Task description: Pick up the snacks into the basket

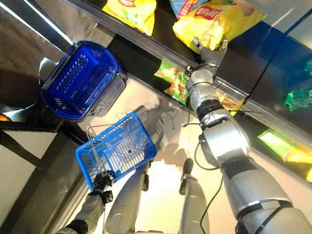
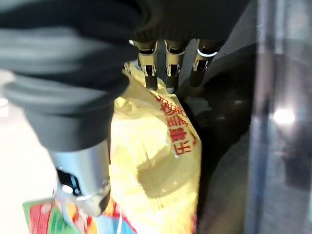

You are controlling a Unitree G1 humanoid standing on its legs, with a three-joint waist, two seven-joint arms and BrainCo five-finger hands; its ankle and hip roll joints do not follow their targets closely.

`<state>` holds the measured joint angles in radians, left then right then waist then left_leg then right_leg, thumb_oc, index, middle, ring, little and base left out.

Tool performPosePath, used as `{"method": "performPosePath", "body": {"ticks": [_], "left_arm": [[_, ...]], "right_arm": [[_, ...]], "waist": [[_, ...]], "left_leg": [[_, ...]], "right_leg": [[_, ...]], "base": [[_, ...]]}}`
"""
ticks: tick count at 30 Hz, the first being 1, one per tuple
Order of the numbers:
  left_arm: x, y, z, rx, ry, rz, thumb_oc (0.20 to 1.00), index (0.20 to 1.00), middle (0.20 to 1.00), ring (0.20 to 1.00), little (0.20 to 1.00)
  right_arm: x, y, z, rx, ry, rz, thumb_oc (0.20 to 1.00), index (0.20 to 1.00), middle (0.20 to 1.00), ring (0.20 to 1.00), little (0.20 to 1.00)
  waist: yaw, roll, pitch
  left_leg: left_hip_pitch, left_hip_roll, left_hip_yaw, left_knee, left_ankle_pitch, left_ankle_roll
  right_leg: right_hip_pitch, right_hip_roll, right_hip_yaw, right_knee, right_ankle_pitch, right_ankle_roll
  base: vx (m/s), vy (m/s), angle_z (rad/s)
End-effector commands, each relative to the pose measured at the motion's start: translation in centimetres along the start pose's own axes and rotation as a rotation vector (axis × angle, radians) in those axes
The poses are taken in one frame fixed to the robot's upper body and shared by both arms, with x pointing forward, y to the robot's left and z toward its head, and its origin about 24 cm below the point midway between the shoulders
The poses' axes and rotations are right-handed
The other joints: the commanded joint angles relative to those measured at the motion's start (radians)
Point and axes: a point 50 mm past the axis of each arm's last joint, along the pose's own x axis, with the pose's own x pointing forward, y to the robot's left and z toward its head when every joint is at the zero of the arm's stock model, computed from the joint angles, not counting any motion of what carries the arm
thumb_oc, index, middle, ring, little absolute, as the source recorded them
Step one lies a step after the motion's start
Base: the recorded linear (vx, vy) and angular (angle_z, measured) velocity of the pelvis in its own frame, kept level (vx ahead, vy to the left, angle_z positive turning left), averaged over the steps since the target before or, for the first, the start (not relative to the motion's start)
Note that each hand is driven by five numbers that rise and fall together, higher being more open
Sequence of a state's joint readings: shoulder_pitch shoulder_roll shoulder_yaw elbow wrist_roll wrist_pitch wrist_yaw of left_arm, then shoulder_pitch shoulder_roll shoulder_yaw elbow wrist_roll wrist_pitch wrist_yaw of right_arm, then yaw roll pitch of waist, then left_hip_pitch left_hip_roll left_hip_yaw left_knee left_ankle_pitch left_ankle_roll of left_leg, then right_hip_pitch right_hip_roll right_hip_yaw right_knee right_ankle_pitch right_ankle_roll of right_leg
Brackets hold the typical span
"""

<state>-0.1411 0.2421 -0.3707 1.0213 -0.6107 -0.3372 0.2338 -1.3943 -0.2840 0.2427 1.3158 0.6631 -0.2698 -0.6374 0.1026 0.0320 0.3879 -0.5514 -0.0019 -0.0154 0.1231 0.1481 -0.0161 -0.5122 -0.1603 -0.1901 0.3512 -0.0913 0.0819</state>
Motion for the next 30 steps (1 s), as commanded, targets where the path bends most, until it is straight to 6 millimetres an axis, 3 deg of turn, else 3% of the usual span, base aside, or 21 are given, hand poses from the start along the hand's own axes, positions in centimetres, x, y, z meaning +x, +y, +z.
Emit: {"method": "performPosePath", "body": {"ticks": [1, 3, 4, 6, 25, 30], "left_arm": [[-0.2, 1.1, -0.6, 0.004, 0.022, 0.033, 0.2, 0.2, 0.2, 0.2, 0.2], [-0.2, 1.1, -0.6, 0.006, 0.024, 0.032, 0.2, 0.2, 0.2, 0.2, 0.2], [-0.2, 1.2, -0.6, 0.009, 0.024, 0.035, 0.2, 0.2, 0.2, 0.2, 0.2], [-0.2, 1.1, -0.6, 0.009, 0.026, 0.032, 0.2, 0.2, 0.2, 0.2, 0.2], [-0.1, 0.7, -0.2, -0.007, 0.007, 0.027, 0.2, 0.2, 0.2, 0.2, 0.2], [-0.1, 0.4, 0.9, -0.044, -0.05, 0.011, 0.2, 0.2, 0.2, 0.2, 0.2]], "right_arm": [[1.2, 0.3, 5.4, 0.066, -0.124, -0.001, 1.0, 1.0, 1.0, 1.0, 1.0], [1.3, 0.3, 5.7, 0.062, -0.127, -0.004, 1.0, 1.0, 1.0, 1.0, 1.0], [1.4, 0.2, 5.9, 0.062, -0.129, -0.008, 0.511, 0.511, 0.511, 0.511, 0.511], [1.5, 0.1, 6.2, 0.057, -0.134, -0.013, 0.213, 0.213, 0.213, 0.213, 0.213], [1.5, -0.1, 5.7, 0.055, -0.117, -0.034, 0.2, 0.2, 0.2, 0.2, 0.2], [1.4, -0.6, 5.3, 0.158, -0.113, -0.064, 0.2, 0.2, 0.2, 0.2, 0.2]], "waist": [[0.034, -0.006, 0.024], [0.037, -0.007, 0.024], [0.039, -0.007, 0.025], [0.041, -0.007, 0.025], [0.046, 0.004, 0.025], [0.039, 0.01, 0.032]], "left_leg": [[0.044, -0.064, 0.002, 0.043, -0.103, 0.034], [0.042, -0.064, 0.001, 0.042, -0.103, 0.035], [0.041, -0.063, 0.001, 0.042, -0.103, 0.035], [0.038, -0.065, 0.0, 0.043, -0.103, 0.036], [0.033, -0.069, 0.002, 0.057, -0.11, 0.036], [0.038, -0.07, 0.004, 0.076, -0.119, 0.036]], "right_leg": [[0.017, 0.011, -0.021, -0.081, 0.137, 0.001], [0.015, 0.011, -0.022, -0.08, 0.136, 0.001], [0.013, 0.011, -0.021, -0.079, 0.135, 0.001], [0.012, 0.011, -0.021, -0.079, 0.136, 0.001], [0.001, 0.009, -0.019, -0.058, 0.129, 0.0], [0.006, 0.009, -0.016, -0.037, 0.116, -0.003]], "base": [[0.01, 0.002, 0.1], [0.01, 0.002, 0.05], [0.0, 0.0, 0.0], [0.0, 0.0, 0.0], [0.0, 0.0, 0.0], [-0.03, 0.001, 0.0]]}}
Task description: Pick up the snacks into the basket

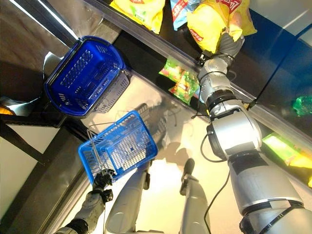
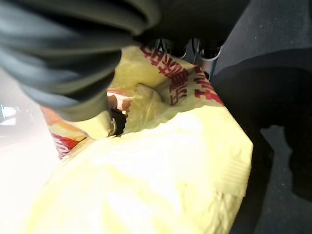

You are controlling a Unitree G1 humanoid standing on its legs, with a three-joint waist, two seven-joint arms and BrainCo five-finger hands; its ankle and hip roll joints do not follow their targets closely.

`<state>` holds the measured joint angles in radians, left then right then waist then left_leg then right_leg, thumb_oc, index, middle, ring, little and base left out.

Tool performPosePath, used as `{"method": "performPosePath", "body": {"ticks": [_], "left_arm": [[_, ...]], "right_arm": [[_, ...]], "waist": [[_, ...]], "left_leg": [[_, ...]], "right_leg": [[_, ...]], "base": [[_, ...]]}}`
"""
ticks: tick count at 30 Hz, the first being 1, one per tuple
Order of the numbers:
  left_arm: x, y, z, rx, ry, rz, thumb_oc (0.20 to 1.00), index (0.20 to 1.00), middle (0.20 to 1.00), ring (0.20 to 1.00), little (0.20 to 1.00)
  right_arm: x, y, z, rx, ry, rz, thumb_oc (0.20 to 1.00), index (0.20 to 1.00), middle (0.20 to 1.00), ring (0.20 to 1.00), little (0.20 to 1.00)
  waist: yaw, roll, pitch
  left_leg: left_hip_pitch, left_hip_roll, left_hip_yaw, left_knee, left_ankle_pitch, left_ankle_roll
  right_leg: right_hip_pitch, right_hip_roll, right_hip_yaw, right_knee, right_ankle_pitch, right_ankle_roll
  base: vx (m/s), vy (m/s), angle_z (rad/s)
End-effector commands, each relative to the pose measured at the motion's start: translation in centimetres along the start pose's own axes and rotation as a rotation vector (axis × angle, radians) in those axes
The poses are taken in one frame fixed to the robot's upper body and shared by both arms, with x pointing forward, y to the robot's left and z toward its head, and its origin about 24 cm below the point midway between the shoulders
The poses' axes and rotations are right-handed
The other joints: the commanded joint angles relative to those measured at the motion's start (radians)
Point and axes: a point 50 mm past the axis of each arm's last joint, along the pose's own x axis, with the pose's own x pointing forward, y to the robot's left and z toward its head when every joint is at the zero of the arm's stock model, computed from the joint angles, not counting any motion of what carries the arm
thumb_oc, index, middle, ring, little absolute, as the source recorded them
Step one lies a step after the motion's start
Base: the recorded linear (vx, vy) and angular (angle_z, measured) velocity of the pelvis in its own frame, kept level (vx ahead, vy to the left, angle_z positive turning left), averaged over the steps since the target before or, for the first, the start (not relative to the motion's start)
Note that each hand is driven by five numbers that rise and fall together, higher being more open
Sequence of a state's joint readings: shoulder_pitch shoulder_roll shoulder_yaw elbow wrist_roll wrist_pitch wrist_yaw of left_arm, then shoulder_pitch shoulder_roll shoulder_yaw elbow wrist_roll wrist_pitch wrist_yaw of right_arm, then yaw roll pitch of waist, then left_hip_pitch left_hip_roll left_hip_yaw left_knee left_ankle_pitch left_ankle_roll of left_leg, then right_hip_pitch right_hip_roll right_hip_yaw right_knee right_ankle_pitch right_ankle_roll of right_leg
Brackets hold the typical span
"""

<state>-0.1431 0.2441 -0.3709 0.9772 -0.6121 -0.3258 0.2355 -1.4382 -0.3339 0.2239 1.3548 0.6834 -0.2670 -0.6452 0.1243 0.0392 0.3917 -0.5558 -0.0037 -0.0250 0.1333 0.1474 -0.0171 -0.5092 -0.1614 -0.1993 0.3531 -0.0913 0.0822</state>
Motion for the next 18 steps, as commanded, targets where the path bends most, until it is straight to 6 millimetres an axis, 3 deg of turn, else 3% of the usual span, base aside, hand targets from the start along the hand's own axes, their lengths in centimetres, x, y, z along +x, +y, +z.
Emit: {"method": "performPosePath", "body": {"ticks": [1, 8, 12, 18], "left_arm": [[-0.3, 0.9, 0.2, -0.037, -0.032, 0.031, 0.2, 0.2, 0.2, 0.2, 0.2], [-0.6, 1.1, 1.7, -0.148, -0.112, 0.033, 0.2, 0.2, 0.2, 0.2, 0.2], [-1.2, 1.6, 3.6, -0.222, -0.21, 0.029, 0.2, 0.2, 0.2, 0.2, 0.2], [-2.0, 2.5, 5.2, -0.232, -0.303, 0.019, 0.2, 0.2, 0.2, 0.2, 0.2]], "right_arm": [[0.1, 0.8, 3.5, 0.145, -0.094, 0.001, 0.2, 0.2, 0.2, 0.2, 0.2], [-2.7, 1.4, 3.6, 0.291, -0.226, 0.08, 0.2, 0.2, 0.2, 0.2, 0.2], [-5.4, -0.9, 2.9, 0.31, -0.362, 0.151, 0.2, 0.2, 0.2, 0.2, 0.2], [-7.5, -2.9, 1.2, 0.25, -0.418, 0.222, 0.2, 0.2, 0.2, 0.2, 0.2]], "waist": [[0.016, 0.003, 0.028], [-0.015, 0.003, 0.031], [-0.042, 0.0, 0.02], [-0.061, -0.003, -0.003]], "left_leg": [[0.043, -0.068, 0.014, 0.068, -0.12, 0.037], [0.048, -0.062, 0.027, 0.094, -0.122, 0.039], [0.067, -0.058, 0.036, 0.122, -0.131, 0.047], [0.11, -0.051, 0.044, 0.143, -0.145, 0.052]], "right_leg": [[0.005, 0.011, -0.005, -0.038, 0.114, -0.003], [0.011, 0.015, -0.002, -0.024, 0.108, -0.008], [0.025, 0.014, 0.001, 0.002, 0.094, -0.013], [0.056, 0.015, 0.001, 0.03, 0.075, -0.017]], "base": [[-0.04, -0.006, 0.01], [-0.05, -0.005, -0.02], [-0.04, -0.012, -0.11], [-0.01, -0.014, -0.06]]}}
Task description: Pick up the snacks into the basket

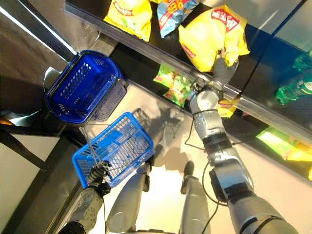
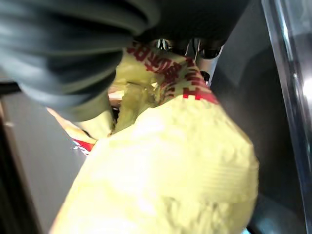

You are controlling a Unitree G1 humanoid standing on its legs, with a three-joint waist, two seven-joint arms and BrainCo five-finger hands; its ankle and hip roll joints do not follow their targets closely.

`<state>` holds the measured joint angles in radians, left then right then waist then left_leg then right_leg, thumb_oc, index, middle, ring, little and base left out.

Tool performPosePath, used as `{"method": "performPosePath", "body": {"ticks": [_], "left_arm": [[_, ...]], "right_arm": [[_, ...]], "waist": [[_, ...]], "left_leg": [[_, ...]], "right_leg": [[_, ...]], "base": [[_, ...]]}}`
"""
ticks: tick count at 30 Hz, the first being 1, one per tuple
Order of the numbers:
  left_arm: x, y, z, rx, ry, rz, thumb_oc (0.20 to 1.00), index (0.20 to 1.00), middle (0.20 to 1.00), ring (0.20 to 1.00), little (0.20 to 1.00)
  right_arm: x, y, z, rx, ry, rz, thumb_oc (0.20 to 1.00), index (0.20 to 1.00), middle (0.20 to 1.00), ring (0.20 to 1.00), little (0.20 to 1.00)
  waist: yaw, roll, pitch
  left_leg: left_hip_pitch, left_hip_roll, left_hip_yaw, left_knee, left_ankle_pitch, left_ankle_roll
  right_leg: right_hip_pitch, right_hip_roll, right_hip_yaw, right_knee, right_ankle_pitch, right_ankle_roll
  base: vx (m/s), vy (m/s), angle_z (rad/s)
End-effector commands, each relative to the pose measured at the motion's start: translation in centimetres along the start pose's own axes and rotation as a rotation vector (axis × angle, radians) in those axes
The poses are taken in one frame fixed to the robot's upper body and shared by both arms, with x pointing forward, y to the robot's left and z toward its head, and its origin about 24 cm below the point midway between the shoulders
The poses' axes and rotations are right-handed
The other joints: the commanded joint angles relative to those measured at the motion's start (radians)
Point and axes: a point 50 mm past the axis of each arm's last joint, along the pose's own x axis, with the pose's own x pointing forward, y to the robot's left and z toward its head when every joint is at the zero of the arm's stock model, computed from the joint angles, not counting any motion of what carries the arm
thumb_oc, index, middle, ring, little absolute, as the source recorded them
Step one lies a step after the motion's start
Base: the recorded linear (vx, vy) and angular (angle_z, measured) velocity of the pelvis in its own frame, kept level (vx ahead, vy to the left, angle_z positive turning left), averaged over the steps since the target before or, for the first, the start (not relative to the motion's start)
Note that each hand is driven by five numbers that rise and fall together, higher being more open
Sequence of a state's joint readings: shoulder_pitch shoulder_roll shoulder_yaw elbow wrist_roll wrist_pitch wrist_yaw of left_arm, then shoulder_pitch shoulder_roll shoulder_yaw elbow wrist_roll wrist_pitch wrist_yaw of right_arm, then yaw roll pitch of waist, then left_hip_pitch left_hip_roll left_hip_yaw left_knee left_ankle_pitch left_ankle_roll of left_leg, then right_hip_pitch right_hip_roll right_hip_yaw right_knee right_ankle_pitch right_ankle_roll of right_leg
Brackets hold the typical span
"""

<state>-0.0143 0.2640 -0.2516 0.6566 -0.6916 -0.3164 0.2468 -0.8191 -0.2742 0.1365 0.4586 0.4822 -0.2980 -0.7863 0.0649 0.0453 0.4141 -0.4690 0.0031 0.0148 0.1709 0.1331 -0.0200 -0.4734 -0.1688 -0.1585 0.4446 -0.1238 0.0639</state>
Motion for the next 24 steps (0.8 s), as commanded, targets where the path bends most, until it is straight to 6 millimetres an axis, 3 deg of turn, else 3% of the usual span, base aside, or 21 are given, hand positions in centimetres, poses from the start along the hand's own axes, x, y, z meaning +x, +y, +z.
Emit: {"method": "performPosePath", "body": {"ticks": [1, 6, 12, 16, 18, 24], "left_arm": [[-0.5, 1.2, 3.5, -0.007, -0.19, -0.019, 0.2, 0.2, 0.2, 0.2, 0.2], [-1.0, 1.5, 4.8, -0.004, -0.256, -0.046, 0.2, 0.2, 0.2, 0.2, 0.2], [-2.0, 1.7, 7.6, 0.037, -0.381, -0.124, 0.2, 0.2, 0.2, 0.2, 0.2], [-2.5, 1.8, 8.3, 0.058, -0.409, -0.156, 0.2, 0.2, 0.2, 0.2, 0.2], [-3.2, 1.7, 8.9, 0.069, -0.428, -0.219, 0.2, 0.2, 0.2, 0.2, 0.2], [-4.8, 1.6, 10.8, 0.197, -0.502, -0.343, 0.2, 0.2, 0.2, 0.2, 0.2]], "right_arm": [[-0.7, 1.5, 5.2, 0.069, -0.268, 0.164, 0.2, 0.2, 0.2, 0.2, 0.2], [-3.1, 0.0, 3.8, -0.009, -0.26, 0.287, 0.2, 0.2, 0.2, 0.2, 0.2], [-7.4, -1.8, 2.8, -0.026, -0.18, 0.608, 0.2, 0.2, 0.2, 0.2, 0.2], [-8.4, -2.0, 2.9, -0.021, -0.147, 0.742, 0.2, 0.2, 0.2, 0.2, 0.2], [-10.1, -1.3, 3.0, 0.029, -0.086, 0.944, 0.2, 0.2, 0.2, 0.2, 0.2], [-11.4, -0.6, 3.4, -0.077, -0.096, 1.181, 0.2, 0.2, 0.2, 0.2, 0.2]], "waist": [[-0.006, -0.01, -0.031], [-0.021, -0.021, -0.069], [-0.031, -0.047, -0.151], [-0.028, -0.052, -0.185], [-0.022, -0.059, -0.208], [-0.002, -0.069, -0.254]], "left_leg": [[0.034, -0.057, 0.006, 0.107, -0.132, 0.054], [0.088, -0.051, 0.01, 0.095, -0.134, 0.055], [0.169, -0.043, 0.0, 0.053, -0.129, 0.049], [0.197, -0.042, -0.008, 0.037, -0.128, 0.046], [0.224, -0.042, -0.013, 0.028, -0.131, 0.043], [0.252, -0.044, -0.035, 0.002, -0.124, 0.038]], "right_leg": [[0.029, 0.023, -0.041, -0.058, 0.107, 0.002], [0.072, 0.026, -0.041, -0.062, 0.1, 0.005], [0.149, 0.033, -0.063, -0.087, 0.088, 0.009], [0.177, 0.034, -0.073, -0.097, 0.082, 0.011], [0.204, 0.036, -0.081, -0.101, 0.073, 0.011], [0.24, 0.039, -0.108, -0.12, 0.068, 0.013]], "base": [[0.0, -0.014, -0.13], [0.03, -0.027, -0.07], [0.06, -0.057, -0.04], [0.06, -0.037, 0.1], [0.07, -0.047, 0.1], [0.05, -0.031, 0.16]]}}
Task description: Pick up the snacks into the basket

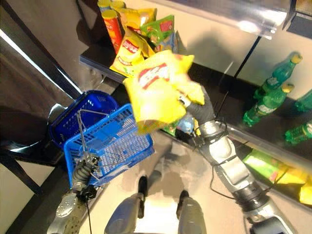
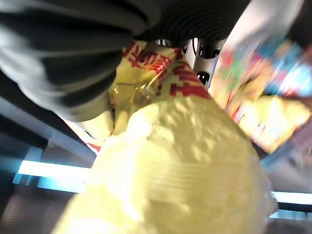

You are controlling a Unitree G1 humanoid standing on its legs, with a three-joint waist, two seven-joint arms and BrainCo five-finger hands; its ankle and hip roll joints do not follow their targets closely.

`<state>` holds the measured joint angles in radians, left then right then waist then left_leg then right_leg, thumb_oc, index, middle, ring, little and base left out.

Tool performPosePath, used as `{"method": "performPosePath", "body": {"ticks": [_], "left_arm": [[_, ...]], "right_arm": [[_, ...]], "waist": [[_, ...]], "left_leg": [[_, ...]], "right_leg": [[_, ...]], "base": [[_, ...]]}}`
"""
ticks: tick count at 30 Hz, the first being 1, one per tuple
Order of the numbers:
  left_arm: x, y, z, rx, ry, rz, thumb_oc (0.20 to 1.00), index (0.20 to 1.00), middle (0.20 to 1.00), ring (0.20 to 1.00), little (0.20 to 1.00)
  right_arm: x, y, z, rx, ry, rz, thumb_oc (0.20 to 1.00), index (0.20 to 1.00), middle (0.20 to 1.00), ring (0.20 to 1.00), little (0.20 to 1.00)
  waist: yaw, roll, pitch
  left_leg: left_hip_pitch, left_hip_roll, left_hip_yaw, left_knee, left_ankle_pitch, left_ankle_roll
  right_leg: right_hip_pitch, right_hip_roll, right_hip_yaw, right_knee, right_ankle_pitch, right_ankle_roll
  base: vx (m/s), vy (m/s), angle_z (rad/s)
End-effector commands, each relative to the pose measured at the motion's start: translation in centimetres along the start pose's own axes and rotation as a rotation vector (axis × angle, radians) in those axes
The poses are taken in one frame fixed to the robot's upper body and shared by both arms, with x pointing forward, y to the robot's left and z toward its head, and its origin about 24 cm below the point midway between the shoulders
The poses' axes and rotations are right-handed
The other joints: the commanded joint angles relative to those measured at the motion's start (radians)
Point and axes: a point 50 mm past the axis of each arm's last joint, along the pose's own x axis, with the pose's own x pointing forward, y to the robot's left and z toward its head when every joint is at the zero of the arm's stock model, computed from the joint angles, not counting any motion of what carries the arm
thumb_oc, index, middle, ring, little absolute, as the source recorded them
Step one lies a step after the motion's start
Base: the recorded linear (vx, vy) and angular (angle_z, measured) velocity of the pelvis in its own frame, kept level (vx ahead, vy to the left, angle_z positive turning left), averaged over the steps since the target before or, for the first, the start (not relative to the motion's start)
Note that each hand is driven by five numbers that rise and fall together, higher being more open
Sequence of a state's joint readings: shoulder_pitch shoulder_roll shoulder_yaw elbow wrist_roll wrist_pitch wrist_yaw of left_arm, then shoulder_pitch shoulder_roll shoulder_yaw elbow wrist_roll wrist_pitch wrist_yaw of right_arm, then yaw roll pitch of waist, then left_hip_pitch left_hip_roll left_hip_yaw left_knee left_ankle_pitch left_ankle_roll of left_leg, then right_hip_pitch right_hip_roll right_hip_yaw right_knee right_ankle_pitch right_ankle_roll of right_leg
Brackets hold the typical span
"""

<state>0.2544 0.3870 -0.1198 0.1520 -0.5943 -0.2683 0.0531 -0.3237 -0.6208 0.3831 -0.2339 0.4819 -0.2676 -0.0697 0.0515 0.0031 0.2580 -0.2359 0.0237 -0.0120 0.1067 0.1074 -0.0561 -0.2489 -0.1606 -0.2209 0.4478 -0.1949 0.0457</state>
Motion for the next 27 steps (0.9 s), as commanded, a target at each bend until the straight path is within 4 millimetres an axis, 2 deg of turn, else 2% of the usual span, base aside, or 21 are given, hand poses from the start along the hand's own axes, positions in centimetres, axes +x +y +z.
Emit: {"method": "performPosePath", "body": {"ticks": [1, 6, 13, 21, 27], "left_arm": [[0.3, 0.0, 5.9, 0.168, -0.279, -0.128, 0.2, 0.2, 0.2, 0.2, 0.2], [-0.6, -0.8, 7.4, 0.203, -0.322, -0.235, 0.2, 0.2, 0.2, 0.2, 0.2], [-1.3, -1.8, 9.0, 0.243, -0.364, -0.327, 0.2, 0.2, 0.2, 0.2, 0.2], [-1.3, -2.6, 11.0, 0.292, -0.435, -0.369, 0.2, 0.2, 0.2, 0.2, 0.2], [-1.3, -3.7, 12.5, 0.297, -0.513, -0.416, 0.2, 0.2, 0.2, 0.2, 0.2]], "right_arm": [[1.1, 1.3, 1.7, 0.009, -0.112, 0.095, 0.2, 0.2, 0.2, 0.2, 0.2], [0.6, 1.7, 1.1, 0.001, -0.063, 0.171, 0.2, 0.2, 0.2, 0.2, 0.2], [0.8, 3.1, -0.1, 0.116, 0.009, 0.256, 0.2, 0.2, 0.2, 0.2, 0.2], [1.1, 4.1, -2.1, 0.139, 0.115, 0.292, 0.2, 0.2, 0.2, 0.2, 0.2], [1.7, 6.1, -3.0, 0.159, 0.167, 0.417, 0.2, 0.2, 0.2, 0.2, 0.2]], "waist": [[0.014, -0.029, -0.101], [0.029, -0.038, -0.114], [0.053, -0.049, -0.123], [0.071, -0.059, -0.114], [0.095, -0.072, -0.097]], "left_leg": [[0.021, -0.066, -0.012, 0.065, -0.099, 0.073], [0.021, -0.072, -0.037, 0.069, -0.1, 0.071], [0.017, -0.077, -0.058, 0.064, -0.096, 0.068], [0.005, -0.083, -0.075, 0.066, -0.091, 0.068], [-0.007, -0.09, -0.088, 0.078, -0.089, 0.068]], "right_leg": [[0.02, 0.029, -0.05, -0.124, 0.138, 0.031], [0.032, 0.024, -0.076, -0.122, 0.133, 0.03], [0.036, 0.017, -0.096, -0.121, 0.134, 0.033], [0.031, 0.007, -0.111, -0.113, 0.136, 0.032], [0.03, 0.002, -0.122, -0.102, 0.132, 0.027]], "base": [[0.02, -0.026, 0.24], [0.01, -0.028, 0.19], [0.0, -0.01, 0.11], [-0.01, 0.002, 0.11], [-0.01, 0.0, 0.04]]}}
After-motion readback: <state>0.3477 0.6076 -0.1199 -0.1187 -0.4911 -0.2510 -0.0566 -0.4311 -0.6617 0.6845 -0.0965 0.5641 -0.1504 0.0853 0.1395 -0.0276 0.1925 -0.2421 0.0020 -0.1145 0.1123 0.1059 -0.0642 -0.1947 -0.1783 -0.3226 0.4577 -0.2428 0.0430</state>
